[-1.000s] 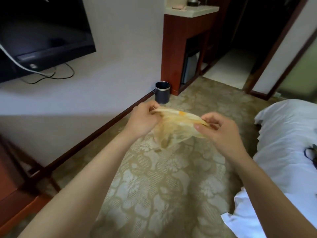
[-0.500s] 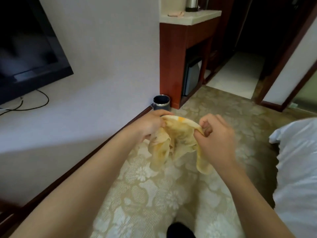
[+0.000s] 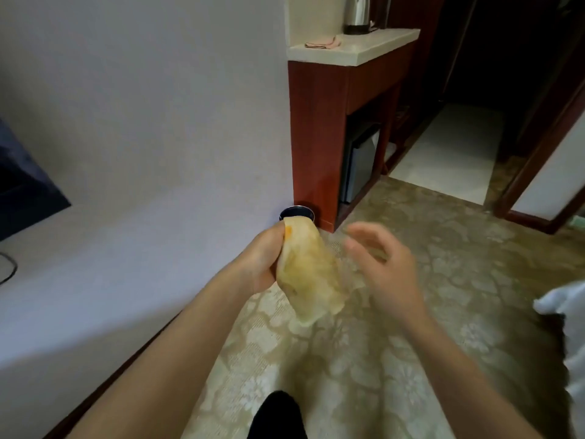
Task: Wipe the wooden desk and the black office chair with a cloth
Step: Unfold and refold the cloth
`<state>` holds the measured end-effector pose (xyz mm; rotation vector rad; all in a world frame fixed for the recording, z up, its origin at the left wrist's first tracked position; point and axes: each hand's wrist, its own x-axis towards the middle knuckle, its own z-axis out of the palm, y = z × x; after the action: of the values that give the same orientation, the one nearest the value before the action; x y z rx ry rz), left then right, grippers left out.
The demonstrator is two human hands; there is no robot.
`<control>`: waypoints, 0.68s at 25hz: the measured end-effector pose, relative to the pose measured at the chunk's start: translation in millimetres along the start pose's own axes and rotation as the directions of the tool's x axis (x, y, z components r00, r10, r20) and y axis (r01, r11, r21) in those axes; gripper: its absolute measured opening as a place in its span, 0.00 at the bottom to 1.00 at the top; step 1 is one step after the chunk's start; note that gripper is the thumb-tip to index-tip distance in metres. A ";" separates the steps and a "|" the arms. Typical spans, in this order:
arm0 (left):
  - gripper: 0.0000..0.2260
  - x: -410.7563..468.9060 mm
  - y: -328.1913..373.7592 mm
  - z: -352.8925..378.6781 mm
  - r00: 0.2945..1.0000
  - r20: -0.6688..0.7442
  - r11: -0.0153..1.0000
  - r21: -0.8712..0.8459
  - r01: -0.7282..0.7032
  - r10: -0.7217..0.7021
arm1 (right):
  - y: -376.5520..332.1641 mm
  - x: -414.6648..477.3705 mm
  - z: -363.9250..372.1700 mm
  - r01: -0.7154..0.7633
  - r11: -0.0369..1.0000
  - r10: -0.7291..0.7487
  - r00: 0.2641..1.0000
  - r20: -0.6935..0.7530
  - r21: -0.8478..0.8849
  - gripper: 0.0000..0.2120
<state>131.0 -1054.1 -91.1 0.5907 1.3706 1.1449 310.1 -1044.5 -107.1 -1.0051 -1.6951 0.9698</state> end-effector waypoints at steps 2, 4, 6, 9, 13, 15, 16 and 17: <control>0.13 49.1 24.2 -10.8 0.995 0.102 1.000 0.011 0.017 -0.018 | 9.5 68.2 8.6 -0.142 0.989 0.145 0.965 0.220 -0.031 0.19; 0.14 94.7 52.6 -18.1 0.982 0.188 0.998 0.068 0.003 -0.016 | 17.1 126.6 24.3 -0.224 0.974 0.213 0.899 0.382 -0.017 0.24; 0.14 141.6 85.1 -22.8 0.969 0.244 0.989 0.147 0.009 -0.045 | 29.4 180.6 37.4 -0.276 0.961 0.241 0.863 0.443 0.015 0.24; 0.13 202.9 120.8 -29.1 0.947 0.295 0.958 0.286 0.037 -0.124 | 48.5 241.1 47.6 -0.341 0.938 0.261 0.813 0.521 0.062 0.19; 0.14 290.3 145.2 -27.0 0.937 0.273 0.920 0.379 0.103 -0.218 | 91.8 320.1 51.1 -0.402 0.915 0.320 0.759 0.567 0.022 0.19; 0.12 338.9 161.3 -19.2 0.953 0.230 0.917 0.387 0.096 -0.197 | 118.8 364.7 46.4 -0.446 0.893 0.364 0.793 0.488 0.061 0.22; 0.10 361.7 172.4 -13.5 0.957 0.225 0.923 0.374 0.088 -0.182 | 130.4 388.3 42.7 -0.460 0.883 0.372 0.808 0.458 0.094 0.21; 0.09 384.6 185.5 -7.4 0.960 0.223 0.921 0.383 0.074 -0.170 | 140.6 414.2 38.2 -0.460 0.879 0.367 0.819 0.440 0.122 0.19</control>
<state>3.9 -646.4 -100.4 0.8776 1.3876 0.6809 197.4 -620.3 -119.3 -1.1000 -1.6670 1.7243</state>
